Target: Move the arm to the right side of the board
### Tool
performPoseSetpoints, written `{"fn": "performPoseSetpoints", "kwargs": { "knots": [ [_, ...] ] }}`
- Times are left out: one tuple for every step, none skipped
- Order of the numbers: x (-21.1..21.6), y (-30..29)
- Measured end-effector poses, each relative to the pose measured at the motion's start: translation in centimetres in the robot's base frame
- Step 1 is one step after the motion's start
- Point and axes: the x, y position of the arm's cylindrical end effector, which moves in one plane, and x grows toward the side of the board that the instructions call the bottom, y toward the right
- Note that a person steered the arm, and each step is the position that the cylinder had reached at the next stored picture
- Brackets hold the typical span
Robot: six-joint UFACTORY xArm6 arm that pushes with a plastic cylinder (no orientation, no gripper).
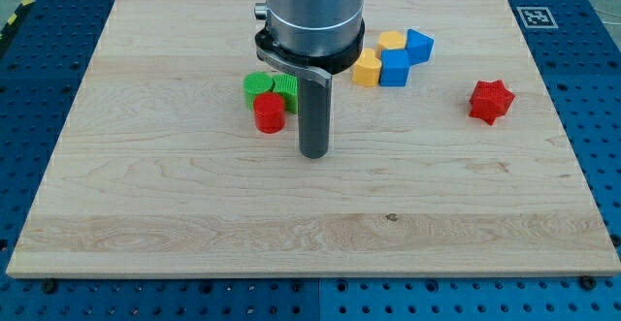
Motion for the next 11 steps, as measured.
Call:
{"fn": "performPoseSetpoints", "kwargs": {
  "knots": [
    [0.0, 0.0],
    [0.0, 0.0],
    [0.0, 0.3],
    [0.0, 4.2],
    [0.0, 7.9],
    [1.4, 10.0],
    [3.9, 10.1],
    [5.4, 10.5],
    [6.4, 13.5],
    [6.4, 16.5],
    [6.4, 20.1]
  ]
}}
